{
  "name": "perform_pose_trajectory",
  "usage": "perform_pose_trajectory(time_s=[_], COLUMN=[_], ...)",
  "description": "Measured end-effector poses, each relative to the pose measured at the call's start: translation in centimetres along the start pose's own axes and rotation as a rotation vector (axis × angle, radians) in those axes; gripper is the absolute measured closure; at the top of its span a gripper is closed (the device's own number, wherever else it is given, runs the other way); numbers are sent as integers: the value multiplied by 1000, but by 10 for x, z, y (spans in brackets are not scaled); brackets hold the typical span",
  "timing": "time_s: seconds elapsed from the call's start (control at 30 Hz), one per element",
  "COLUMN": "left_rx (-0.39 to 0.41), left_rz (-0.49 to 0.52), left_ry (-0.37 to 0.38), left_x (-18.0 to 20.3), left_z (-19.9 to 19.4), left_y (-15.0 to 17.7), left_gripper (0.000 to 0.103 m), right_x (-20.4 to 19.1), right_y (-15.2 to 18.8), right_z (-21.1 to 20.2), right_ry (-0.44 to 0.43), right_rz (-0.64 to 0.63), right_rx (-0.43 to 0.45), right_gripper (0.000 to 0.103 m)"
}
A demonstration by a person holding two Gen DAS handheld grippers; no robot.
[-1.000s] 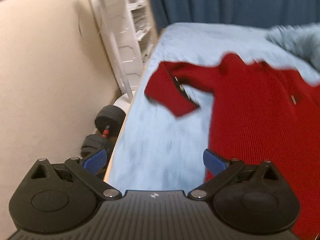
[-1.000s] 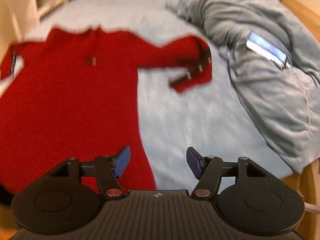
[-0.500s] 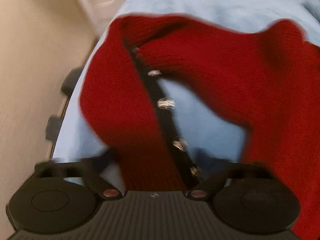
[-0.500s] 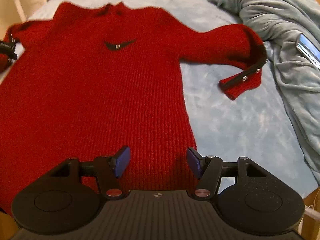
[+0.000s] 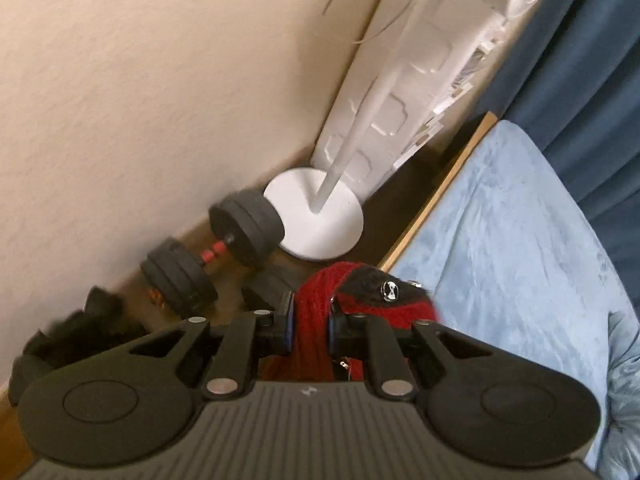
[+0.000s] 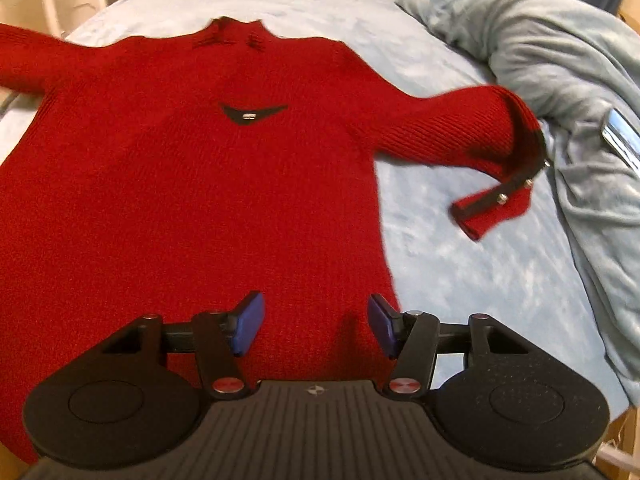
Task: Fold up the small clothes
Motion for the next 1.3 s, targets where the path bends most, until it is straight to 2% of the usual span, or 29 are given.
perform_pose_trajectory(time_s=[0.07, 0.23, 0.3, 0.37, 0.5, 0.57, 0.63, 0.77, 0.87, 0.9, 0.93, 0.97, 1.0, 1.07, 1.17, 1.3], left_rx=[-16, -67, -77, -88, -138, -174, -215, -350, -457, -500, -532, -512, -467, -430, -317, -155], left_rz=[39, 63, 65, 82, 174, 256, 345, 431, 501, 546, 594, 616, 628, 636, 572, 486], left_ry=[-46, -51, -32, 19, 185, 268, 350, 486, 542, 577, 555, 497, 477, 486, 435, 276], left_x=[5, 18, 30, 57, 151, 211, 272, 374, 419, 431, 435, 431, 424, 405, 350, 267], left_z=[14, 34, 37, 31, 13, 4, -3, 6, 25, 30, 36, 42, 46, 43, 38, 46], left_y=[10, 36, 44, 53, 91, 124, 169, 273, 347, 369, 384, 387, 381, 366, 322, 264], left_gripper=[87, 87, 87, 87, 87, 87, 86, 84, 56, 23, 2, 1, 1, 1, 1, 0], right_x=[-1, 13, 22, 31, 39, 43, 49, 62, 68, 68, 67, 68, 68, 70, 71, 64], right_y=[0, 1, 3, 5, 13, 18, 24, 36, 44, 47, 48, 50, 51, 52, 51, 42], right_z=[0, -4, -4, -4, 0, 1, 2, 8, 13, 14, 15, 15, 14, 15, 19, 21], right_ry=[2, 17, 26, 34, 27, 29, 40, 41, 24, 15, 9, 7, 4, 1, 1, -24], right_rz=[2, 30, 51, 85, 127, 138, 150, 186, 219, 220, 215, 210, 201, 193, 205, 241], right_rx=[-4, 2, 6, 20, 24, 25, 30, 10, -10, -15, -18, -17, -13, -5, -6, 6], right_gripper=[45, 45, 45, 45, 45, 45, 45, 45, 45, 45, 45, 45, 45, 45, 45, 45])
Point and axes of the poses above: each gripper's, at about its wrist camera, not at the fingertips, and z roughly the way its jaws point, x to its right, y to its underside, the point moved 10 cm from there along z, roughly the way its jaws point, and after that the axes turned 3 degrees about -x, right-handed, at the moved point
